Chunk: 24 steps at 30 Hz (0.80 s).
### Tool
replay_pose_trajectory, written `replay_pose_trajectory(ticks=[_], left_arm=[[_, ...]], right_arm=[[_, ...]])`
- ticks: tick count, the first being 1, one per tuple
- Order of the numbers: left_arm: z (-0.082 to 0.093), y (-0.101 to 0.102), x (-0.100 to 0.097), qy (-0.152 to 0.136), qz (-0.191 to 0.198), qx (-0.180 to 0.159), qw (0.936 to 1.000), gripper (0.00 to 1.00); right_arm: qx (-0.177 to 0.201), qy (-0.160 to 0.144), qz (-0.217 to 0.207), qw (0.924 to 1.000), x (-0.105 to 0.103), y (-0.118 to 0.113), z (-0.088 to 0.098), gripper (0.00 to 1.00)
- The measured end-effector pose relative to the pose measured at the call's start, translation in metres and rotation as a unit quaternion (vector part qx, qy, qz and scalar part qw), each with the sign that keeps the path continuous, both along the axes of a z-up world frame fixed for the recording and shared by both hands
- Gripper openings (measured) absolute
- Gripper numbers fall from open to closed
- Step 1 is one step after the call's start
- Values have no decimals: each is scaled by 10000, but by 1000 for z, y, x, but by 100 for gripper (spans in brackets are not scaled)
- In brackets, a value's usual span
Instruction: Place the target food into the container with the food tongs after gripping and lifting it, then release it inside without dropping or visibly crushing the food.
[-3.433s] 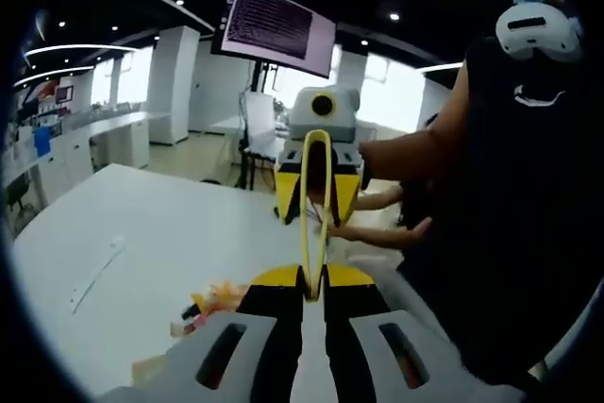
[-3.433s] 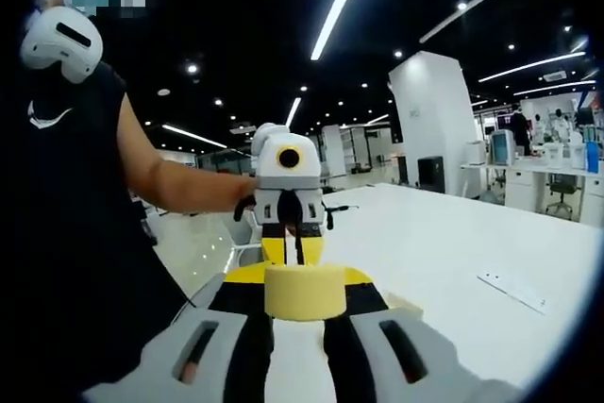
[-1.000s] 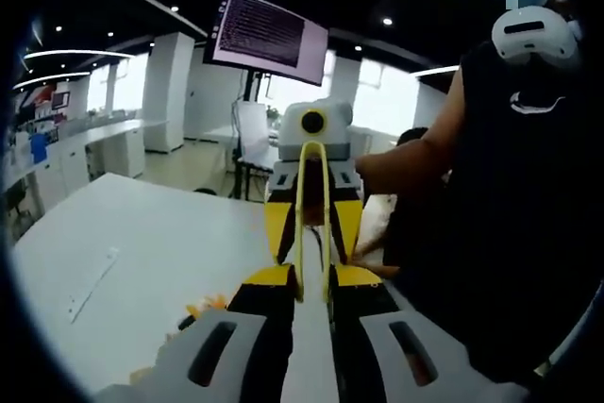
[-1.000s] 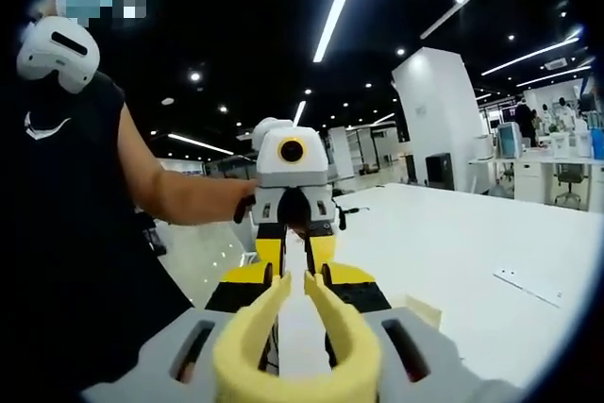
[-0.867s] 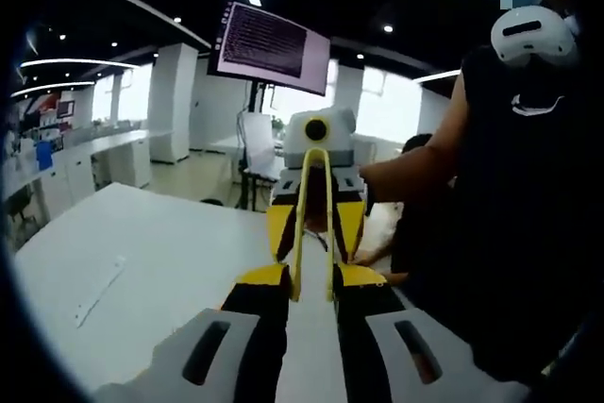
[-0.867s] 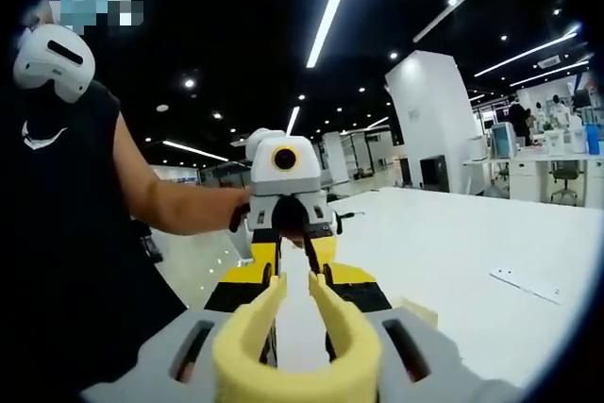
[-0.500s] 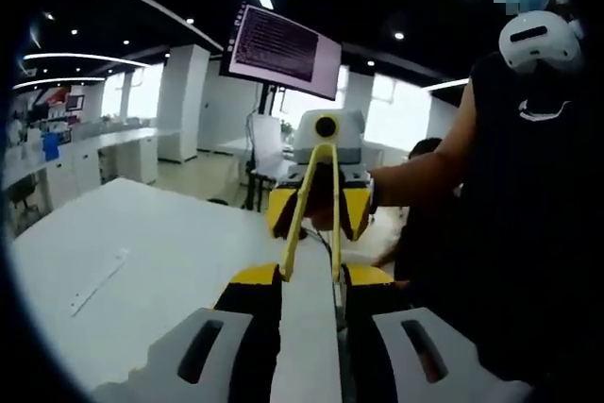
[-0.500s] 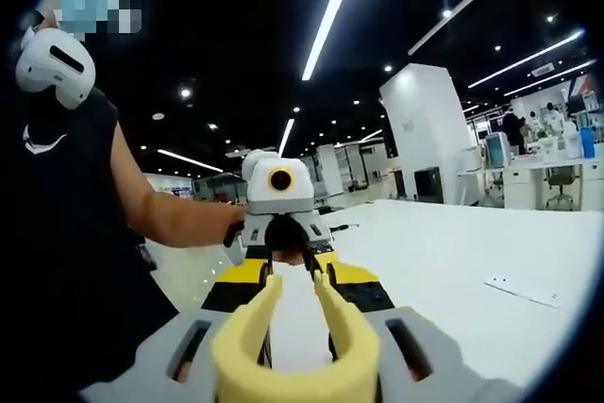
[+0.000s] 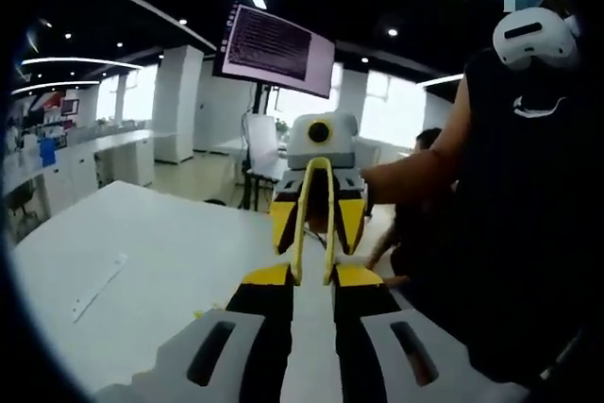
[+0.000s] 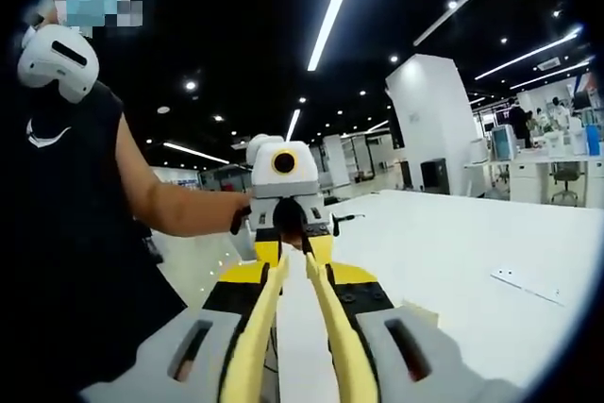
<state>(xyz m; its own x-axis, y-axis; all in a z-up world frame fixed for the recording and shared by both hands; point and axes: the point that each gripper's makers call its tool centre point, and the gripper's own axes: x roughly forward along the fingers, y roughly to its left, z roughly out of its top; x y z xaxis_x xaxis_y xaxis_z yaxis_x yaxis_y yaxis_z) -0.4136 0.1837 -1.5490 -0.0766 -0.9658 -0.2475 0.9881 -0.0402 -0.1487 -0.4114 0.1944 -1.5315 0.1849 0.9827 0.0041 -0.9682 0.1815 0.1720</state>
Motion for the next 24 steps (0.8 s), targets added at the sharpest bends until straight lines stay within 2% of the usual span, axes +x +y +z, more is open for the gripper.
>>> replay_pose_trajectory(ticks=[7, 20, 24], left_arm=[[2, -4, -2, 20, -7, -17, 10000, 9], [0, -3, -3, 125, 26, -46, 9999, 18], [-2, -3, -1, 58, 101, -14, 9999, 17]], right_arm=[[97, 65, 24, 9999, 0, 2, 2, 22], [103, 126, 26, 9999, -1, 3, 0, 25], [3, 99, -81, 9999, 1, 3, -1, 23]])
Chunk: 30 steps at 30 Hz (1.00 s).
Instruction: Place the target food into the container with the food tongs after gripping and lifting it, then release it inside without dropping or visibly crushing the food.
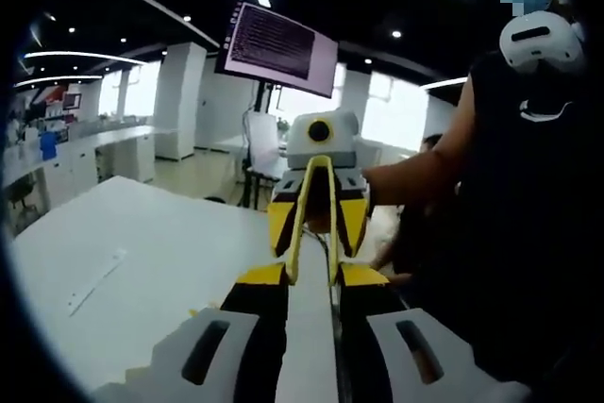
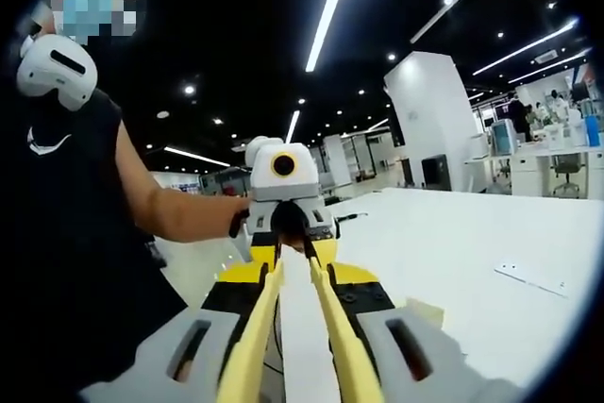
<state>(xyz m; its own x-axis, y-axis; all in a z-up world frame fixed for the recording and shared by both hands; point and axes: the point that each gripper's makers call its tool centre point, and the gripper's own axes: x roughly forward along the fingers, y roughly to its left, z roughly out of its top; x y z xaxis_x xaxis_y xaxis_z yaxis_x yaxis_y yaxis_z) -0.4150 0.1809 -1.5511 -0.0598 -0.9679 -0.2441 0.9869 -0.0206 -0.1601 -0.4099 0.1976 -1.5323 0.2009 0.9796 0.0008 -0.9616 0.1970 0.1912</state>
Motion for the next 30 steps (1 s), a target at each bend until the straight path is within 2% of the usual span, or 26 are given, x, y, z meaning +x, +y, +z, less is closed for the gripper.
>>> replay_pose_trajectory(ticks=[7, 11, 13, 17, 23, 30], left_arm=[[0, 2, -2, 77, 12, -55, 10000, 22], [-1, 2, -3, 72, 36, -65, 9999, 19], [0, 2, -3, 91, 18, -79, 9999, 18], [1, 2, -2, 88, 18, -58, 9999, 20], [3, 1, -1, 54, 57, -85, 9999, 17], [3, 3, -6, 9, 104, -101, 9999, 27]], right_arm=[[81, -125, 26, 9999, -2, 1, 4, 26], [77, -202, 31, 9998, -3, 1, 4, 24], [55, -144, 59, 9999, -4, 0, 3, 23], [-39, -118, 79, 9999, -4, -1, -1, 24], [-26, -155, 5, 9999, -2, -2, 1, 22], [7, -118, 20, 9999, -3, -1, 3, 24]])
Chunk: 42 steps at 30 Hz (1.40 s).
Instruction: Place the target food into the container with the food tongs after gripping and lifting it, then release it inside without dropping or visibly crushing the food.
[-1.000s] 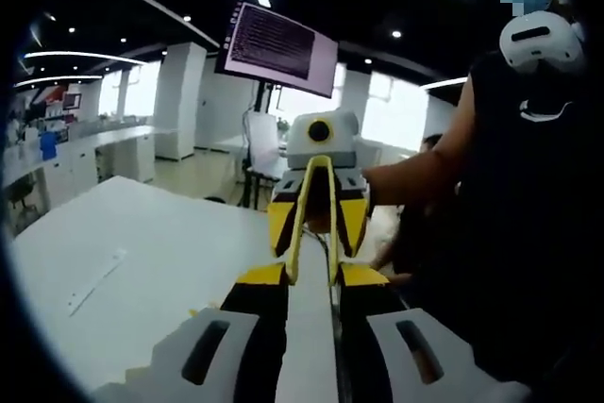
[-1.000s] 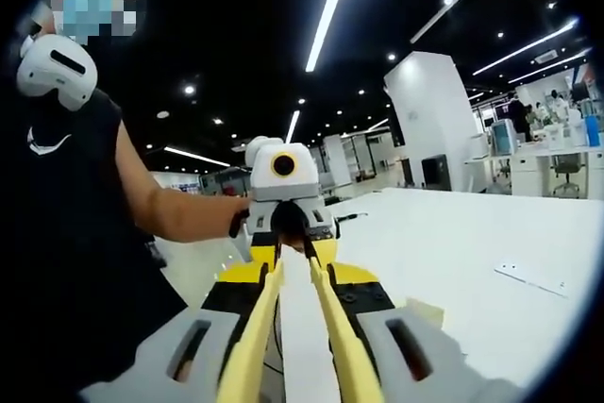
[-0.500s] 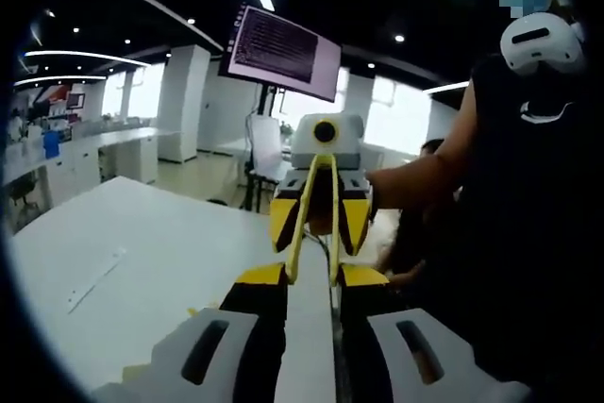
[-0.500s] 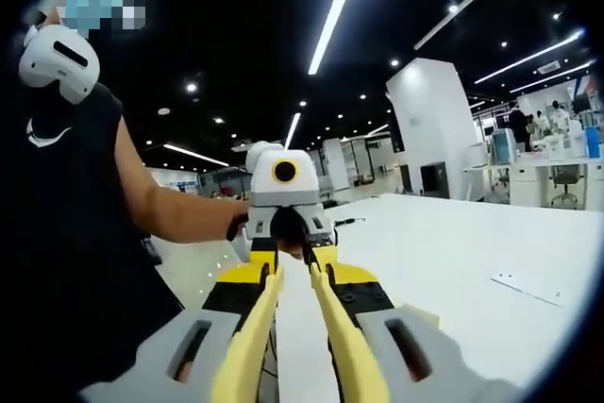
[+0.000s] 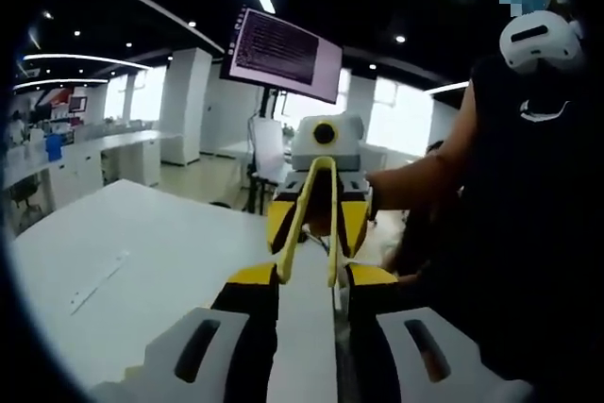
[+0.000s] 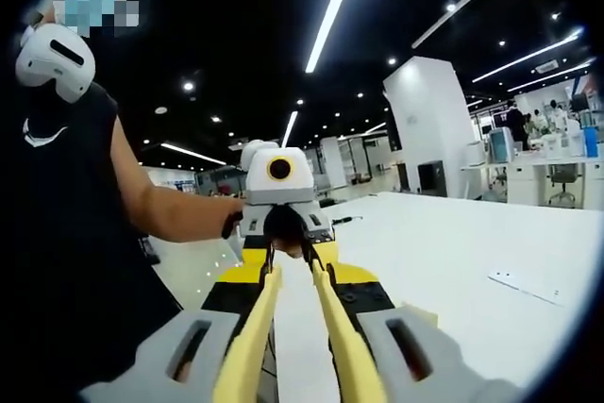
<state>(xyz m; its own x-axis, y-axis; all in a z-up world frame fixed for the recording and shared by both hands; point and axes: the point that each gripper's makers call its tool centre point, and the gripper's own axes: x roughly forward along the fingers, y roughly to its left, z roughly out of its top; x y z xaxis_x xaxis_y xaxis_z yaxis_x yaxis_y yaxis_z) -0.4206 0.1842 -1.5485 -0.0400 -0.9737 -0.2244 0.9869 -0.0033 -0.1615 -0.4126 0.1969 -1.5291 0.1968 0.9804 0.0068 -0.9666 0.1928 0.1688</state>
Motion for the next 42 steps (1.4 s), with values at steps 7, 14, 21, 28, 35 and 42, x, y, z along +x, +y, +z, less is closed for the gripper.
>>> replay_pose_trajectory(ticks=[7, 14, 21, 28, 35, 42], left_arm=[[3, 12, 11, -92, 472, -51, 9988, 47], [5, 16, 15, -129, 713, -75, 9973, 48], [4, 31, 18, -147, 1045, -116, 9943, 57], [-39, 92, 43, -382, 2406, 113, 9698, 95], [-60, 154, 44, -517, 2940, 354, 9537, 100], [-48, 167, 48, -699, 2829, 317, 9561, 100]], right_arm=[[1, -11, -75, 10000, 3, -5, 2, 24], [33, -39, 15, 10000, -3, 1, 8, 26], [29, -174, -142, 9997, 3, 1, 10, 26], [-126, -384, -403, 9984, 12, -2, 5, 25], [-452, -427, -475, 9969, 18, -1, -2, 25], [-678, -320, -803, 9939, 27, -7, 6, 26]])
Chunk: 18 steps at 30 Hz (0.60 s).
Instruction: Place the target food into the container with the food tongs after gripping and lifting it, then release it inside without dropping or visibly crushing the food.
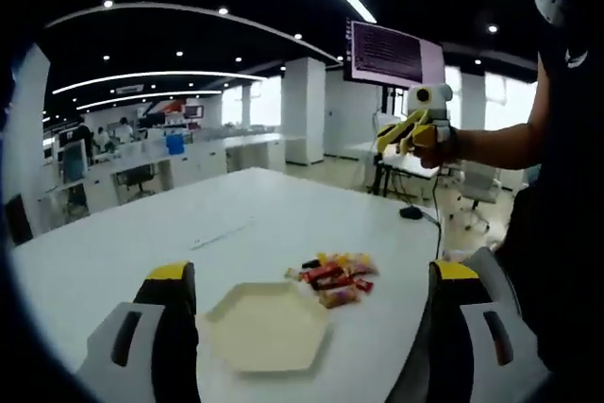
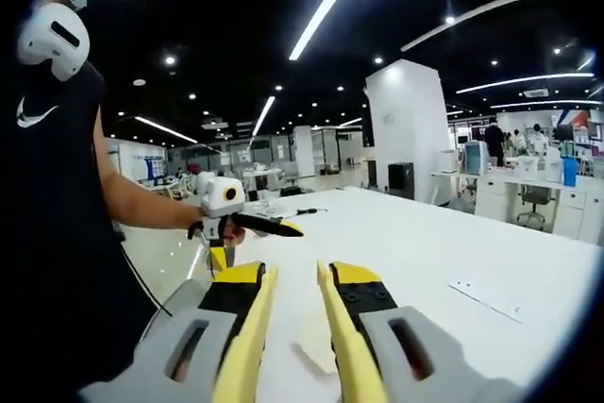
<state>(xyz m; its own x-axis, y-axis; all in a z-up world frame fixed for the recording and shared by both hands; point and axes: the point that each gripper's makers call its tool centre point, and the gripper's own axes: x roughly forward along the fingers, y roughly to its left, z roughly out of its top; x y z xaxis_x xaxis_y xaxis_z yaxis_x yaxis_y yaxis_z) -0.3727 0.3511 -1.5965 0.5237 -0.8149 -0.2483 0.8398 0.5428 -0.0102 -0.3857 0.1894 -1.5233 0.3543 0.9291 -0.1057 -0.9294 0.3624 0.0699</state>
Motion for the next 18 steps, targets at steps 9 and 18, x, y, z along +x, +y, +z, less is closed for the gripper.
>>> replay_pose_trajectory(ticks=[9, 18], left_arm=[[3, -4, -15, 96, -282, -209, 9993, 100], [-15, 18, -10, -28, 367, 5, 9993, 100]], right_arm=[[-344, 49, -504, 9981, 0, -19, 4, 26], [-796, -45, -628, 9948, 1, -48, -11, 26]])
